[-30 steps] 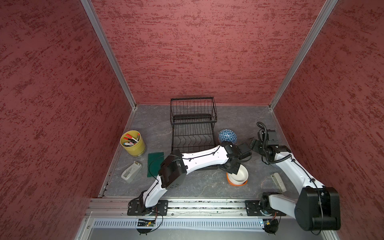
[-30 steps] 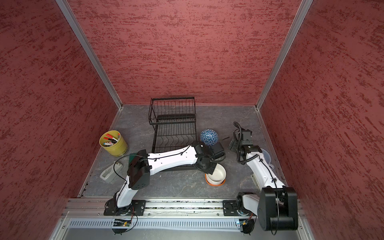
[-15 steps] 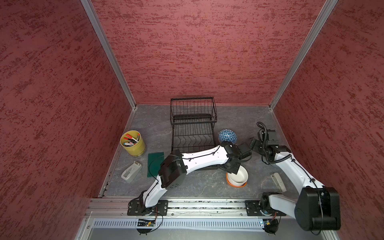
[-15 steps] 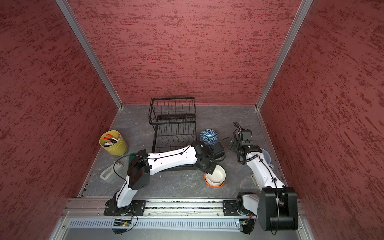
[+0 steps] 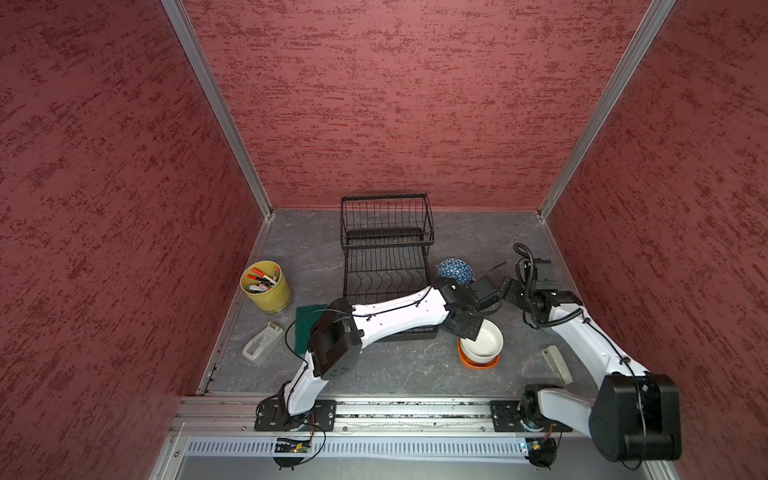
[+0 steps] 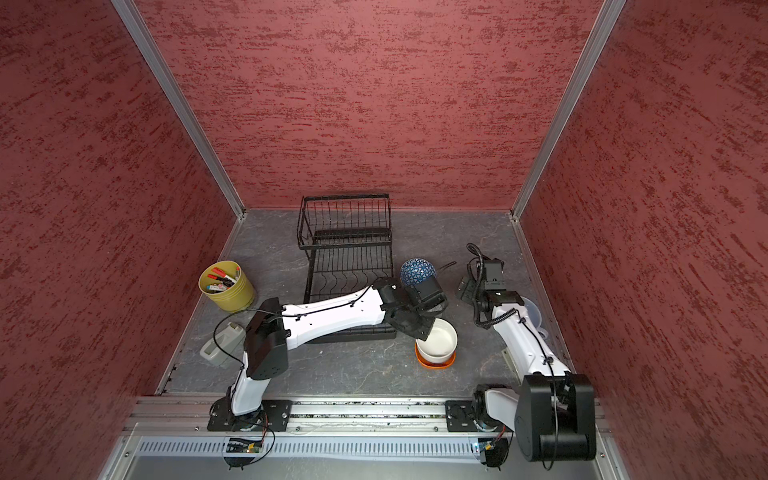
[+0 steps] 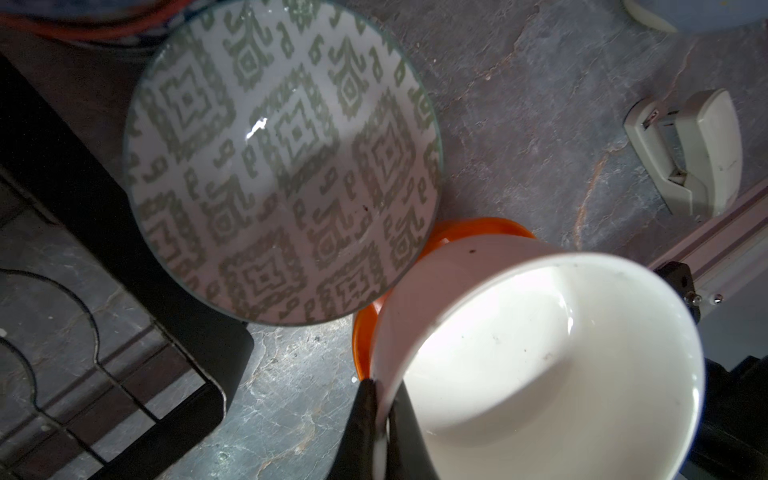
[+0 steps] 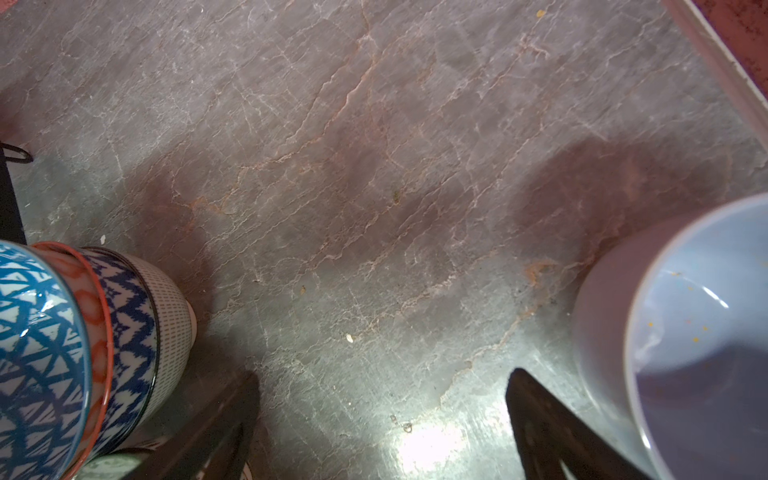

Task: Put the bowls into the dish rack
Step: 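Lift the white bowl out of the orange bowl and carry it over the rack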

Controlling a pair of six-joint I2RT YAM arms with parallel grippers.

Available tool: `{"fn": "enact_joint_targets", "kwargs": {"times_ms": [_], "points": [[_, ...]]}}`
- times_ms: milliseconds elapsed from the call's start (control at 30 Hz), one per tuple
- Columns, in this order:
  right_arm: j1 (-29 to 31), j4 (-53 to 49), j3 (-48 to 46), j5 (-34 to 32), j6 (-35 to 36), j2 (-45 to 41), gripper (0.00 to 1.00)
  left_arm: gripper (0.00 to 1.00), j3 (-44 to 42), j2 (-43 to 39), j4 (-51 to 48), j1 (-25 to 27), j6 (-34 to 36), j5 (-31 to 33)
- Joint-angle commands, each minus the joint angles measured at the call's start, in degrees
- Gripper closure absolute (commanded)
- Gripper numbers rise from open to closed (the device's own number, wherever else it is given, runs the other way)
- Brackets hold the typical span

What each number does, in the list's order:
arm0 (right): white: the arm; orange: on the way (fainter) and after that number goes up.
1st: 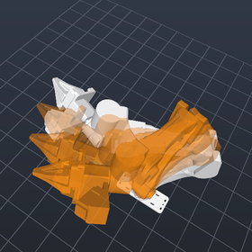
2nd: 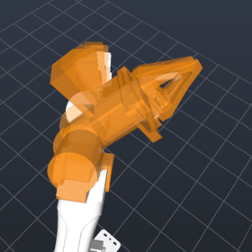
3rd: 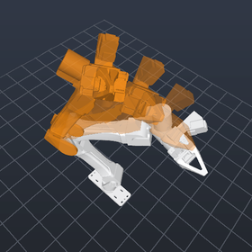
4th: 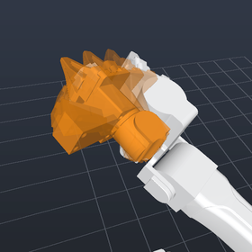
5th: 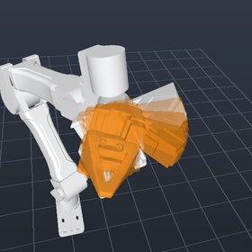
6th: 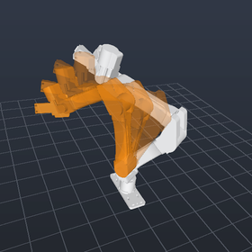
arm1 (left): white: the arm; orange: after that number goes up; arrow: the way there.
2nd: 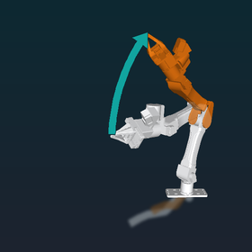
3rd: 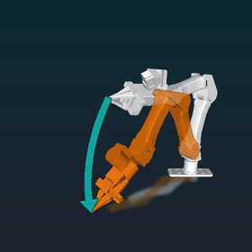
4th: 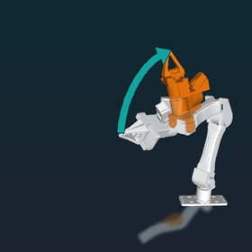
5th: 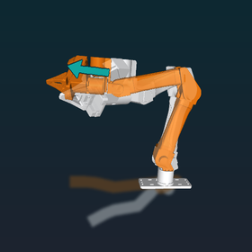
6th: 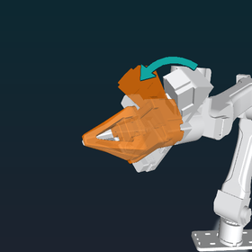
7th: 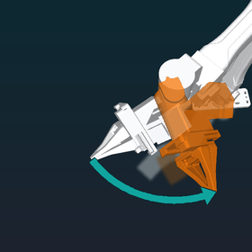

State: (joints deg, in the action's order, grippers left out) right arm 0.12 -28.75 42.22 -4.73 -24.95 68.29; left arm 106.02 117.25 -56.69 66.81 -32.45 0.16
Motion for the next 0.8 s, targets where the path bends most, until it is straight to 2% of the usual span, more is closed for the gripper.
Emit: {"fn": "enact_joint_targets", "kwargs": {"times_ms": [0, 267, 500, 767], "points": [[-0.4, 0.7, 0.5, 0.6, 0.2, -0.2, 0.06, 1.0, -1.2, -4.0, 4.5, -0.3, 1.4, 0.3], [-0.5, 0.7, 1.1, 3.8, 0.2, -1.1, 0.06, 1.0, -10.8, -12.6, 13.0, -0.5, 2.6, 1.3], [-0.4, 0.9, 1.9, 6.2, -0.5, -3.4, 0.05, 1.0, -21.7, -22.0, 21.0, -3.4, 0.6, 1.6], [-0.4, 2.0, 3.1, 11.4, -0.6, -5.3, 0.06, 1.0, -34.6, -30.6, 30.0, -9.9, -3.4, -4.5]]}}
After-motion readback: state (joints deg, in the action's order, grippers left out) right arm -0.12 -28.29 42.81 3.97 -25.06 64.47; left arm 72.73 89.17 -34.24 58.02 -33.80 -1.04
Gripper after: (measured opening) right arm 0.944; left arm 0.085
